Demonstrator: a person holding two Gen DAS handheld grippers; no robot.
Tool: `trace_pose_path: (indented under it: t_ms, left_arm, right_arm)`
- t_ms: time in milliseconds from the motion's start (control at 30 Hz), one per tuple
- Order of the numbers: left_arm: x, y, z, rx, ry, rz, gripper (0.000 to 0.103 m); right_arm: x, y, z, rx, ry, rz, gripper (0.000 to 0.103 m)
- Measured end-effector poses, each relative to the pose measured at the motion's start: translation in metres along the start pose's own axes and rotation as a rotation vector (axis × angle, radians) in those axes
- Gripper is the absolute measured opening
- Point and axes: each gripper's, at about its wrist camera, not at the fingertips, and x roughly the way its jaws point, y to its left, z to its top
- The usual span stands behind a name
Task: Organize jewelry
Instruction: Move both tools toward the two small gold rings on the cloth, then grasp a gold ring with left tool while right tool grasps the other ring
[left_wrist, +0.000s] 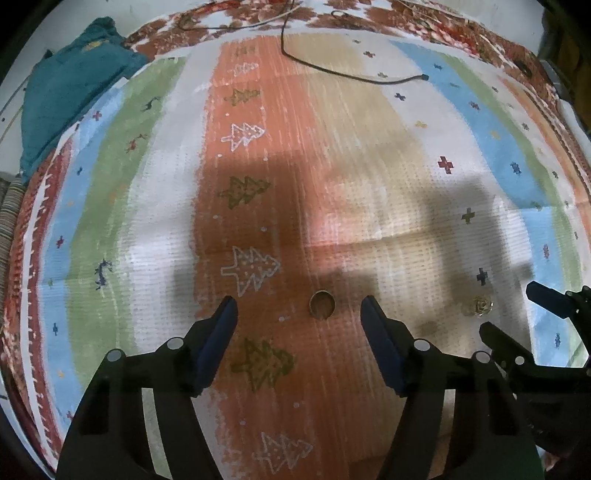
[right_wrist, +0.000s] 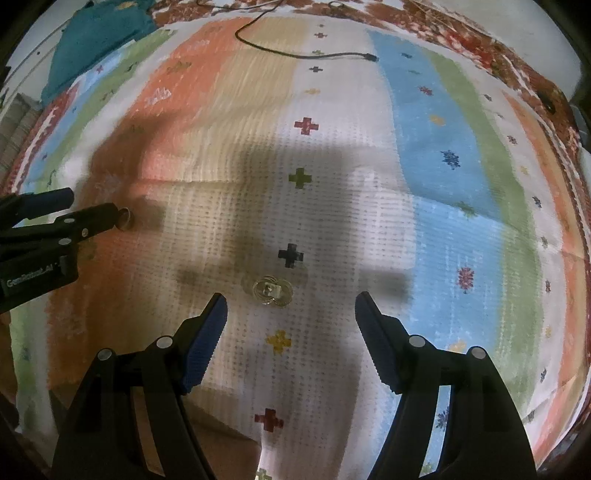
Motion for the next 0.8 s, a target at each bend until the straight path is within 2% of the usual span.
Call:
trace_pose_path:
  t_ms: [233, 367, 500, 600, 667, 733, 800]
  left_arm:
    - [0.011, -0.001, 0.002, 0.015, 0.03, -0.025, 0.062]
    - [0.015, -0.007, 0.005, 0.042, 0.036, -0.037, 0.059]
    - [0.022, -0.01, 0.006, 0.045, 0.059, -0.038, 0.047]
    - [0.029, -0.01, 0.005, 0.046, 0.082, -0.046, 0.033]
    - [0.031, -0.01, 0.003, 0.051, 0.083, -0.038, 0.029]
    - [0.032, -0.012, 0.003, 0.064, 0.08, -0.022, 0.018]
    - [0.032, -0.014, 0.002, 0.078, 0.078, -0.007, 0.018]
  right_arm:
    - [0.013, 0.005, 0.005, -0.009, 0.028, 0.01, 0.06]
    - [0.02, 0.01, 0.007, -0.026, 0.04, 0.006, 0.048]
    - [0.022, 0.011, 0.009, -0.029, 0.042, 0.006, 0.042]
    - [0.022, 0.011, 0.01, -0.024, 0.043, 0.012, 0.032]
    - [0.023, 0.012, 0.009, -0.032, 0.044, 0.015, 0.024]
    - [0.023, 0.013, 0.008, -0.034, 0.039, 0.016, 0.024]
    - [0.023, 0.012, 0.008, -0.034, 0.035, 0.022, 0.023]
